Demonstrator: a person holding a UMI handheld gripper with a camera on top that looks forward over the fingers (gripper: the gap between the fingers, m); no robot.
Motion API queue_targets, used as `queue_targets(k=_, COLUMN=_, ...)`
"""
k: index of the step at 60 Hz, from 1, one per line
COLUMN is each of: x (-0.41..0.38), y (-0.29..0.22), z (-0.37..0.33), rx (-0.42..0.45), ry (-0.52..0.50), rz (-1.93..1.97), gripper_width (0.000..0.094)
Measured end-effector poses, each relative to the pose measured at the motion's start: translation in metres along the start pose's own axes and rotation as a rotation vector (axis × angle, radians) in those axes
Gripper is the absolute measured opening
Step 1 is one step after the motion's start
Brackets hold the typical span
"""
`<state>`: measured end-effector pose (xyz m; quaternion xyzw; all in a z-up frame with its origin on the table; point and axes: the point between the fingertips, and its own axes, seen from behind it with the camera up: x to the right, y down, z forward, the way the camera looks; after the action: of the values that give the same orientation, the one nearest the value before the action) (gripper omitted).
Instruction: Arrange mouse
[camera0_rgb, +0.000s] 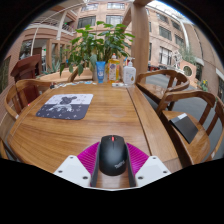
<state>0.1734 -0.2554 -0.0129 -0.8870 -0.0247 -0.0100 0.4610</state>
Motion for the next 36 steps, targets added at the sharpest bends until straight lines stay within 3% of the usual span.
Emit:
queue_targets(k=9, x=0.001, y=-0.001, z=-0.001, rx=-0.001, ry=0.026, rz=0.034, gripper_width=0.0341)
queue_targets(k=19, x=0.011, y=-0.020, z=-0.005, rx=0.017, ry=0.093, rz=0.031, gripper_width=0.0332)
queue_targets(k=25, x=0.034, y=-0.076, z=-0.014, rx=0.099, ry=0.158, rz=0.077, gripper_width=0.0332)
queue_targets(k=36, x=0.034, y=-0.239, z=-0.033, rx=0.358, ry=0.212, rz=0.114, gripper_width=0.0332)
